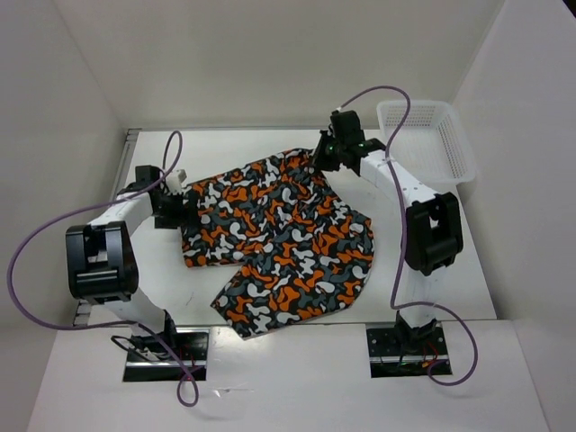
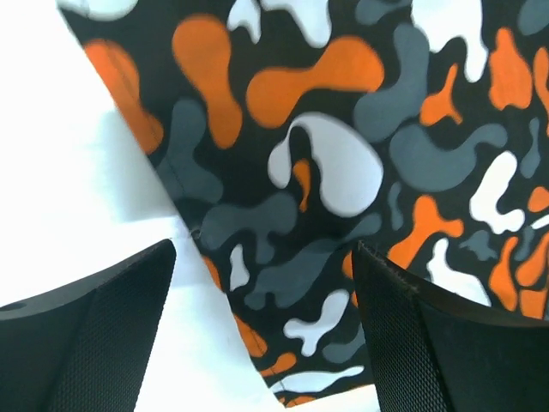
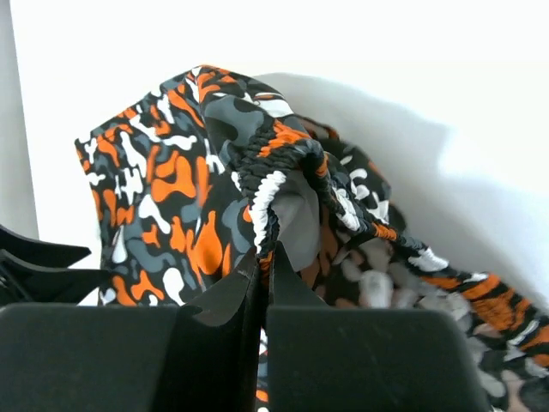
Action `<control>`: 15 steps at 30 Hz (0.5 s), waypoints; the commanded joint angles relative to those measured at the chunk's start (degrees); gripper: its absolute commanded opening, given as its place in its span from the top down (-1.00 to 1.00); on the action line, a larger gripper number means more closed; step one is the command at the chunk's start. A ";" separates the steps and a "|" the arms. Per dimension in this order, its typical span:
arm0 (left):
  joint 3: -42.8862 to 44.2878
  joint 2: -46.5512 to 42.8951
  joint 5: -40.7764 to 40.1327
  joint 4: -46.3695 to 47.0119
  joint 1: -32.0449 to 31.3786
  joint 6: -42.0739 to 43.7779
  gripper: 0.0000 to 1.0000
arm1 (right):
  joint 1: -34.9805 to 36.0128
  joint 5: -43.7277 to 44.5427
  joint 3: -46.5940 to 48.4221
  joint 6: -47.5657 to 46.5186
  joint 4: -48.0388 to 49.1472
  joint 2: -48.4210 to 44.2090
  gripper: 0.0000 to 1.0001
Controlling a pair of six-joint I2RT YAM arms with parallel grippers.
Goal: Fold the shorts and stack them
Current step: Flatten the shorts out
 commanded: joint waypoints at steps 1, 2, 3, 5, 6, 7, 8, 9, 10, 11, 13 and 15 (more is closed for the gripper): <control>2.91 2.36 3.44 2.84 0.87 0.25 -0.80 | -2.79 -4.55 6.82 -2.10 0.19 2.95 1.00; 3.69 2.98 3.44 2.84 0.87 0.25 -0.78 | -3.58 -5.34 7.88 -2.10 0.19 3.56 1.00; 4.48 4.46 3.96 2.84 0.87 0.25 -0.78 | -4.98 -6.05 10.33 -1.58 0.19 5.13 1.00; 4.49 5.70 3.97 3.89 0.87 0.25 -0.78 | -6.48 -7.37 13.15 -1.57 -0.95 8.03 1.00; 4.49 6.84 3.97 3.90 0.87 0.25 -0.75 | -6.49 -7.37 16.13 -2.27 -1.47 9.18 1.00; 4.49 7.37 3.97 4.59 0.87 0.25 -0.75 | -7.10 -7.98 17.64 -2.28 -2.00 10.32 1.00; 5.19 7.38 4.49 4.60 0.87 0.25 -0.75 | -7.10 -7.99 19.22 -2.28 -3.49 11.64 1.00; 5.80 8.08 4.49 5.12 0.87 0.25 -0.75 | -8.76 -7.99 22.45 -2.28 -4.28 14.44 1.00; 5.81 8.08 5.10 5.13 0.87 0.25 -0.75 | -9.47 -7.99 23.79 -2.28 -4.81 15.77 1.00; 6.33 8.08 5.11 5.13 0.87 0.25 -0.75 | -10.26 -7.99 25.19 -1.41 -5.86 17.09 1.00; 6.33 8.08 5.63 5.13 0.87 0.25 -0.75 | -12.19 -7.99 28.10 0.44 -5.87 20.07 0.60; 6.33 8.08 6.69 5.13 0.87 0.25 -0.78 | -12.20 -7.29 29.51 0.45 -6.40 20.62 0.00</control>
